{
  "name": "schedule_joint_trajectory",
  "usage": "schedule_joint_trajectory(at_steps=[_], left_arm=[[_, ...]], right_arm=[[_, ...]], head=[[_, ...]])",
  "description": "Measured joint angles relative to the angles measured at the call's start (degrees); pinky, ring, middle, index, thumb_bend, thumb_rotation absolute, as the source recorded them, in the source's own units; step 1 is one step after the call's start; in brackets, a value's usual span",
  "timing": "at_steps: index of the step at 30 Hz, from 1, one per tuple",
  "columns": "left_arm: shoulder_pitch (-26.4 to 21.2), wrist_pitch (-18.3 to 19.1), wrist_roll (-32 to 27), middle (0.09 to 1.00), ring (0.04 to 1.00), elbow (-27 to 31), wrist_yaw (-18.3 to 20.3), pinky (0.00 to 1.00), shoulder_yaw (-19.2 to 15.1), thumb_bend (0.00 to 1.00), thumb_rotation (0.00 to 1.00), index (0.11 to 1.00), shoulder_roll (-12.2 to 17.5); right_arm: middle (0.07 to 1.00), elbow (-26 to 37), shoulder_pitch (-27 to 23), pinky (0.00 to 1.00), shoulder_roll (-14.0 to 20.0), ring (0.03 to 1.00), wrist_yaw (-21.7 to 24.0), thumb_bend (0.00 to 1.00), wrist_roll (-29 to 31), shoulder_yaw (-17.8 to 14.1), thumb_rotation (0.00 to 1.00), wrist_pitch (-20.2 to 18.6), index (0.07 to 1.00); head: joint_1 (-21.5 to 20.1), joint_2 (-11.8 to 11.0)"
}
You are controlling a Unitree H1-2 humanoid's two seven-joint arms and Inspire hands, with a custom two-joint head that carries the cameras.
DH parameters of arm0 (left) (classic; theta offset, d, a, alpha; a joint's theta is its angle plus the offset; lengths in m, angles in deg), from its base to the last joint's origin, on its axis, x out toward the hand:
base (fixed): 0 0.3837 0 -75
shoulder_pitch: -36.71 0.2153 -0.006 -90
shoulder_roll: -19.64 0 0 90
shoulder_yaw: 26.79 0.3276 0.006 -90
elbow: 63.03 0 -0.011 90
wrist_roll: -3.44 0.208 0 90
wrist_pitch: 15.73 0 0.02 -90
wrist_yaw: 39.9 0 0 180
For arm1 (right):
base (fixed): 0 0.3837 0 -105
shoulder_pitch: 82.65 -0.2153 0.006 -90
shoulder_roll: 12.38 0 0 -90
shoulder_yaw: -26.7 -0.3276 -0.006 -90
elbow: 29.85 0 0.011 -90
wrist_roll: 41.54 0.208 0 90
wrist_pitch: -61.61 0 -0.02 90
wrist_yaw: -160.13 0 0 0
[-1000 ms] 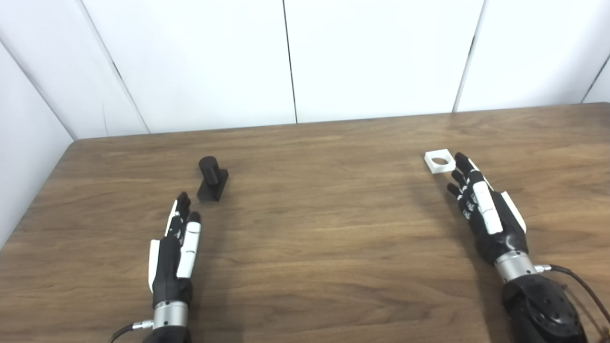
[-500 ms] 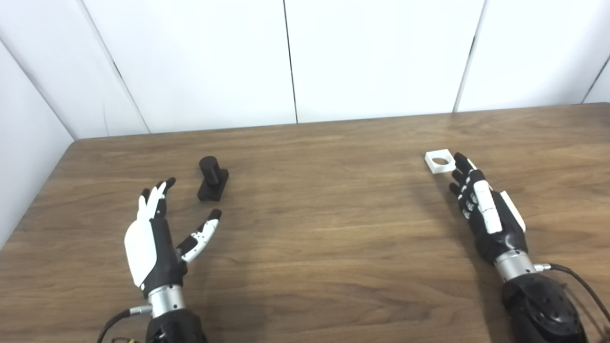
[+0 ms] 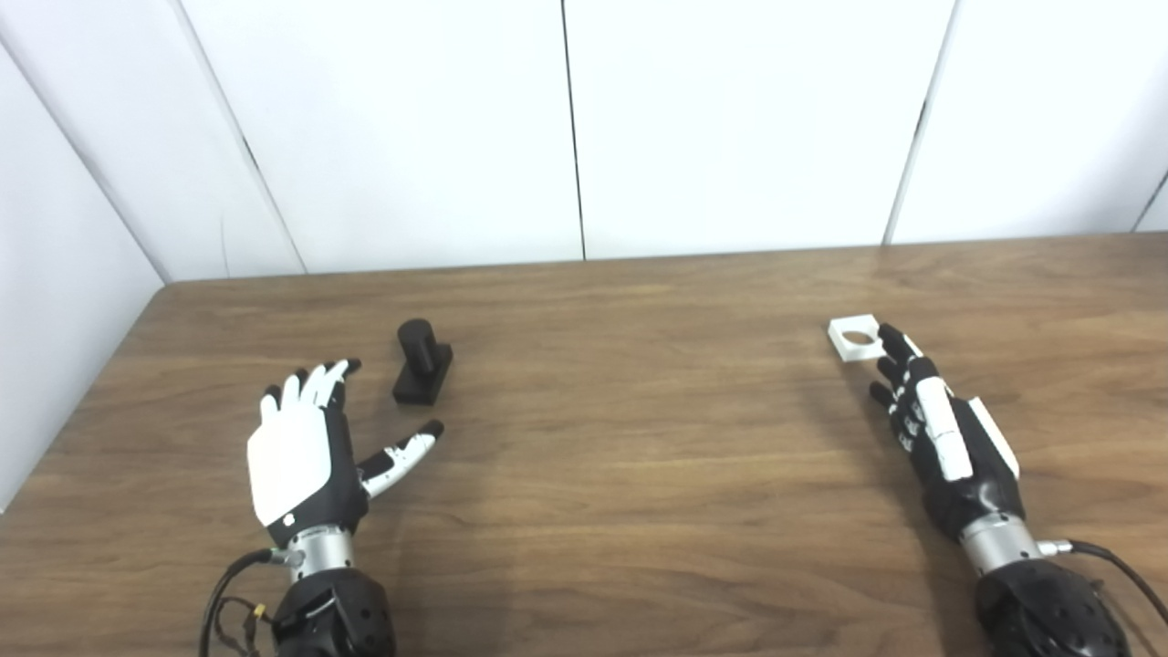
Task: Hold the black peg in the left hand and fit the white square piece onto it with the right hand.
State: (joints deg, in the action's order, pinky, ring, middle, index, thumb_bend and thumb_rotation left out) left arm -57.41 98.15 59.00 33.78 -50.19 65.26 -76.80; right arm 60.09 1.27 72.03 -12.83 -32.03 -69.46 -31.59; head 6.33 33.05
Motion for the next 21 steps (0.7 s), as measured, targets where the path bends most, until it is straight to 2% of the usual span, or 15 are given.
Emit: schedule_joint_trajectory(at_steps=[3,8,14,21], left_arm=[[-1.2,2.4,0.5,0.894,0.947,0.0,3.8,0.99,0.1,0.80,0.53,0.798,0.3],[-4.1,2.8,1.5,0.895,0.943,-1.3,7.2,0.98,-0.7,0.79,0.53,0.772,0.5],[-6.8,2.9,1.8,0.894,0.942,-5.4,8.2,0.98,-1.6,0.79,0.54,0.765,0.4],[-7.9,2.9,3.2,0.899,0.952,-7.3,9.3,0.98,-2.2,0.78,0.55,0.775,-0.2]], right_arm=[[0.996,-0.1,0.0,0.95,0.0,1.000,0.0,0.54,0.0,0.0,0.92,0.2,0.943],[1.000,-0.3,-0.1,0.95,0.0,1.000,0.0,0.53,0.0,0.0,0.92,1.1,0.943],[0.992,-0.7,-0.3,0.94,0.0,1.000,0.0,0.55,-0.1,0.1,0.91,2.2,0.937],[0.992,-0.8,-0.3,0.93,-0.1,1.000,0.0,0.55,-0.1,0.1,0.91,2.4,0.934]], head=[[0.0,-0.1],[0.0,-0.3],[0.2,-0.4],[0.4,-0.5]])
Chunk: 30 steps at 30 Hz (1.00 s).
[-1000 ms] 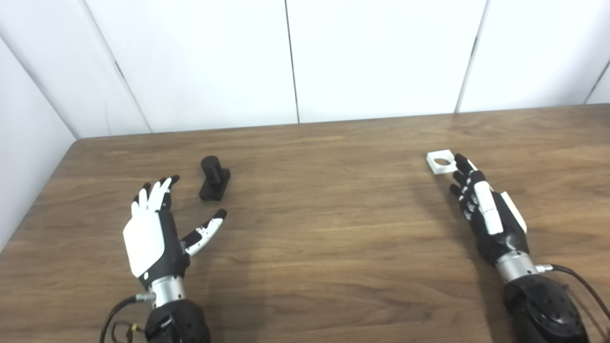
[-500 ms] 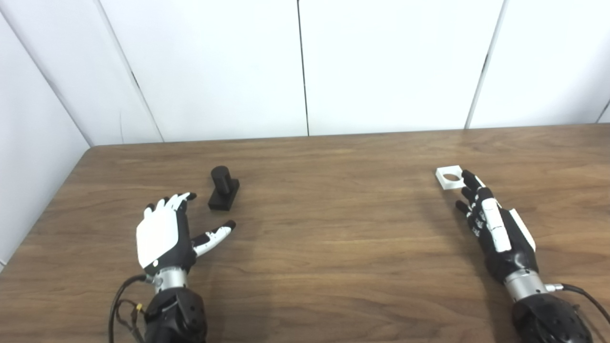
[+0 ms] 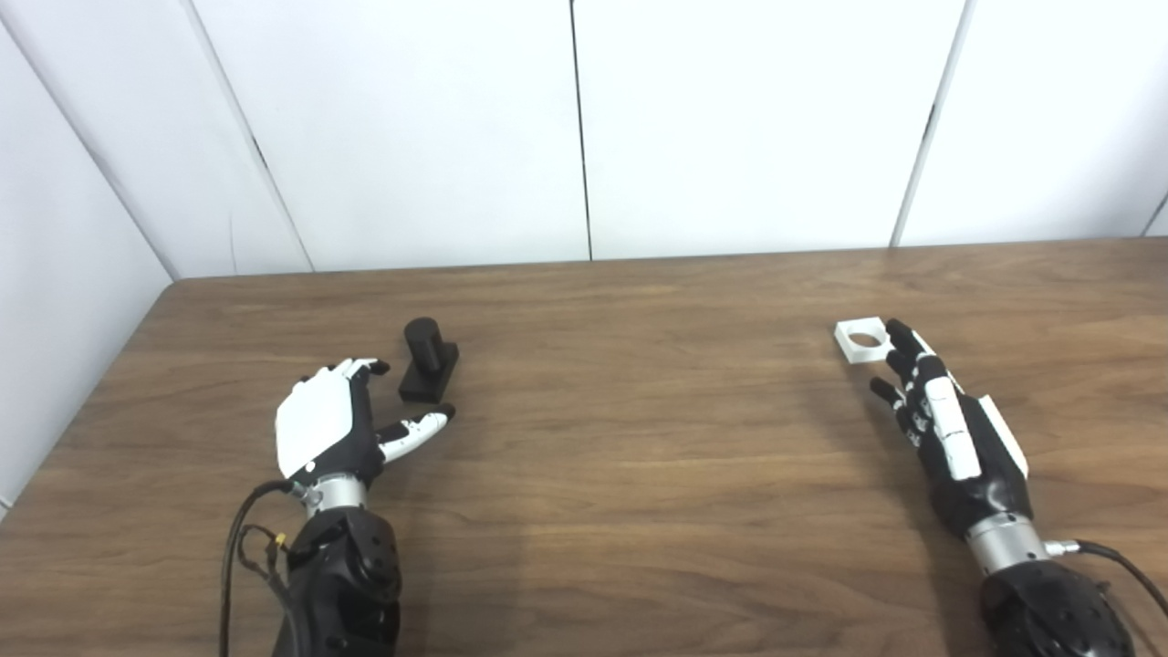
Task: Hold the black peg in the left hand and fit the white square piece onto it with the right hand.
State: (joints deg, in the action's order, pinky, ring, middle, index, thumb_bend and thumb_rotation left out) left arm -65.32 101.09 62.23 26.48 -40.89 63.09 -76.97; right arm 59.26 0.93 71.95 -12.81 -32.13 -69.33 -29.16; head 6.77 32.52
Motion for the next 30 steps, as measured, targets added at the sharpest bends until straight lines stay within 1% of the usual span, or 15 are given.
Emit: schedule_joint_trajectory(at_steps=[5,10,14,17,20,25,30], left_arm=[[-1.4,0.0,0.1,0.900,0.960,-2.3,-0.4,0.98,0.5,0.80,0.57,0.774,0.0],[-2.6,0.0,0.9,0.897,0.957,-5.1,-1.2,0.97,1.0,0.80,0.58,0.773,0.0],[-3.4,0.0,1.1,0.901,0.962,-5.5,-2.3,0.97,1.5,0.80,0.59,0.772,0.2],[-4.1,0.0,1.3,0.900,0.960,-5.7,-2.4,0.96,1.5,0.81,0.58,0.767,0.2],[-5.2,0.0,1.3,0.898,0.956,-7.6,-2.8,0.96,1.5,0.81,0.57,0.754,0.2],[-5.5,0.0,1.3,0.890,0.951,-9.6,-3.5,0.95,1.4,0.80,0.56,0.743,0.0],[-5.7,0.0,1.8,0.891,0.960,-11.1,-3.9,0.96,1.5,0.79,0.57,0.737,0.0]], right_arm=[[0.990,-0.3,-0.2,0.93,-0.1,0.998,0.1,0.56,0.1,0.0,0.90,0.1,0.929],[0.993,-0.5,-0.3,0.92,-0.1,0.999,0.1,0.56,0.1,0.0,0.91,1.0,0.933],[0.991,-0.6,-0.3,0.93,0.0,0.998,0.1,0.56,0.1,0.0,0.90,1.5,0.931],[0.991,-0.5,-0.3,0.93,0.0,1.000,0.1,0.56,0.1,0.0,0.90,1.5,0.930],[0.992,-0.5,-0.3,0.94,0.0,1.000,0.0,0.58,0.1,0.0,0.90,1.5,0.932],[0.994,-0.5,-0.3,0.95,0.0,1.000,0.1,0.59,0.4,-0.1,0.88,1.5,0.934],[0.994,-0.5,-0.2,0.95,0.1,1.000,0.1,0.58,1.3,-0.3,0.87,1.6,0.933]], head=[[0.0,-0.1],[0.0,-0.1],[-0.5,-0.2],[-0.5,-0.3],[-0.5,-0.4],[-0.5,-0.4],[-0.5,-0.4]])
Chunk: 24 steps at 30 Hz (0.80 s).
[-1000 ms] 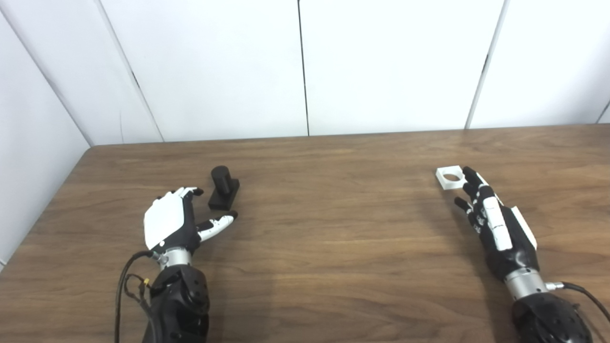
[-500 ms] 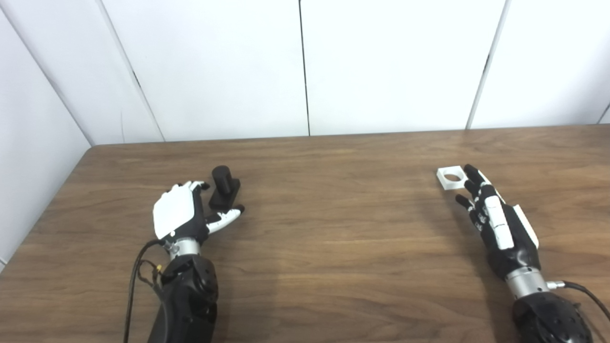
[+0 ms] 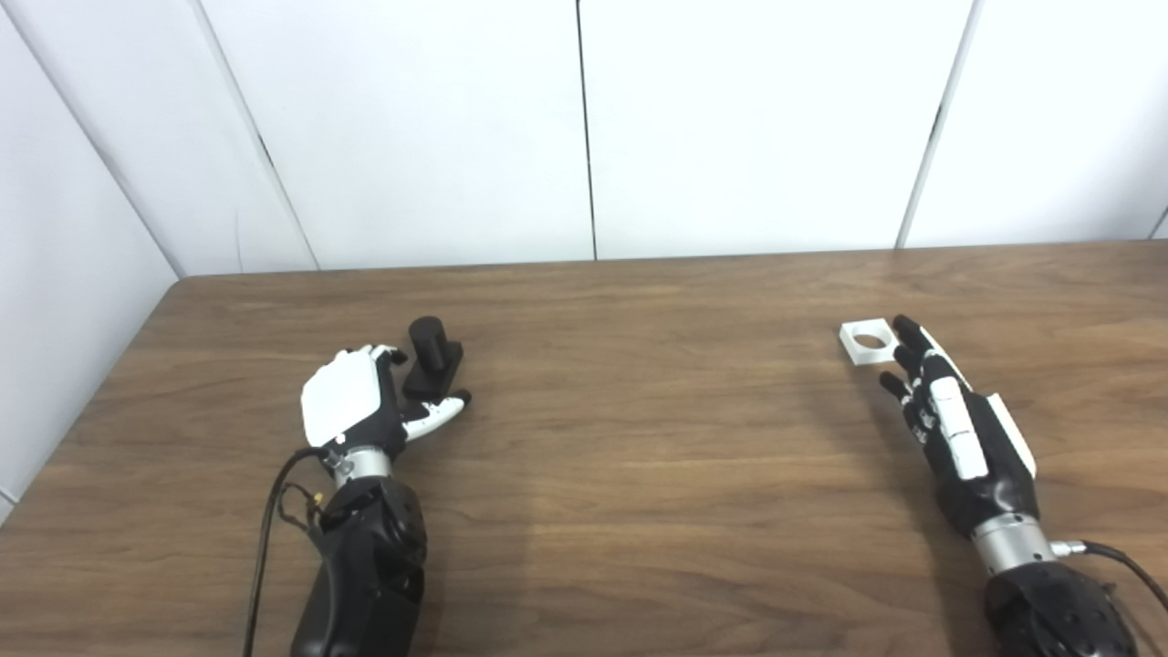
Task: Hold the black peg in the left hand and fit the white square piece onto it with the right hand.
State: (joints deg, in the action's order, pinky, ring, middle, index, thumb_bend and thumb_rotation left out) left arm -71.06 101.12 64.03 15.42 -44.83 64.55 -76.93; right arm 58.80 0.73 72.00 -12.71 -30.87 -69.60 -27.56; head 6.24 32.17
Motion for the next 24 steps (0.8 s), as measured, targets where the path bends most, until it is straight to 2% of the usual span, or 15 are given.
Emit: schedule_joint_trajectory(at_steps=[13,19,24], left_arm=[[-1.1,0.0,0.6,0.879,0.956,-1.7,-0.5,0.93,0.1,0.78,0.53,0.718,0.0],[-1.2,0.0,0.7,0.873,0.962,-1.8,-1.4,0.94,0.2,0.75,0.47,0.662,0.0],[-1.4,-0.2,0.4,0.863,0.957,-1.8,-1.7,0.93,0.2,0.73,0.44,0.625,0.0]], right_arm=[[0.989,0.2,0.3,0.96,0.5,1.000,0.7,0.58,1.9,0.0,0.86,0.2,0.934],[0.990,0.4,0.4,0.97,0.5,1.000,1.2,0.58,2.3,0.0,0.85,0.2,0.936],[0.994,0.4,0.4,0.98,0.6,1.000,1.8,0.62,2.5,0.0,0.83,0.2,0.939]], head=[[0.4,0.3],[0.4,0.4],[0.4,0.4]])
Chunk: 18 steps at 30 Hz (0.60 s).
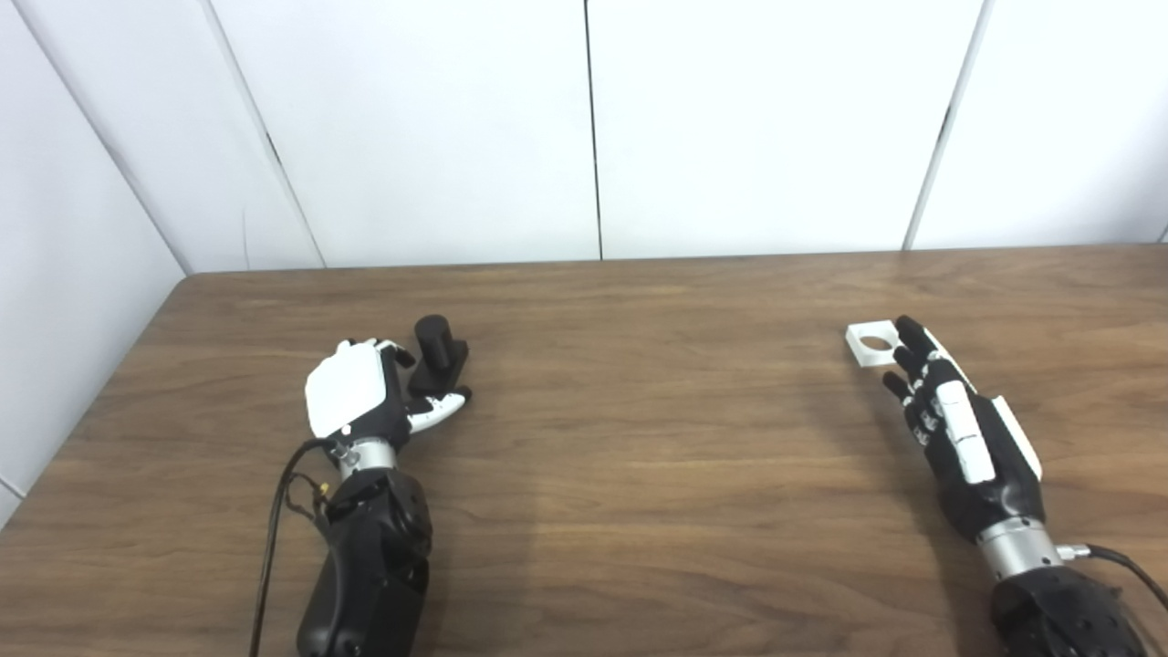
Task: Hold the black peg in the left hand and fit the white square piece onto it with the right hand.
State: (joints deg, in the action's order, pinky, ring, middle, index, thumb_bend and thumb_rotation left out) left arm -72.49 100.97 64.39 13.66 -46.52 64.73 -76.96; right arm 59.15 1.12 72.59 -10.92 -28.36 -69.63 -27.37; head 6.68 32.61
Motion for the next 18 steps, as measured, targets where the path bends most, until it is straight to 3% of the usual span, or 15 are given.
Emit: schedule_joint_trajectory(at_steps=[12,18], left_arm=[[-0.1,0.0,-0.2,0.855,0.951,-0.2,-1.4,0.91,0.4,0.71,0.38,0.592,-0.2],[-0.3,-0.1,-2.2,0.855,0.957,-0.2,-2.3,0.91,0.8,0.68,0.31,0.582,-0.1]], right_arm=[[0.999,0.1,0.1,0.99,0.3,1.000,0.2,0.62,0.0,0.0,0.85,0.0,0.949],[0.997,0.1,0.1,1.00,0.4,1.000,0.4,0.65,0.0,0.1,0.85,0.0,0.955]], head=[[-0.1,0.0],[-0.1,0.1]])
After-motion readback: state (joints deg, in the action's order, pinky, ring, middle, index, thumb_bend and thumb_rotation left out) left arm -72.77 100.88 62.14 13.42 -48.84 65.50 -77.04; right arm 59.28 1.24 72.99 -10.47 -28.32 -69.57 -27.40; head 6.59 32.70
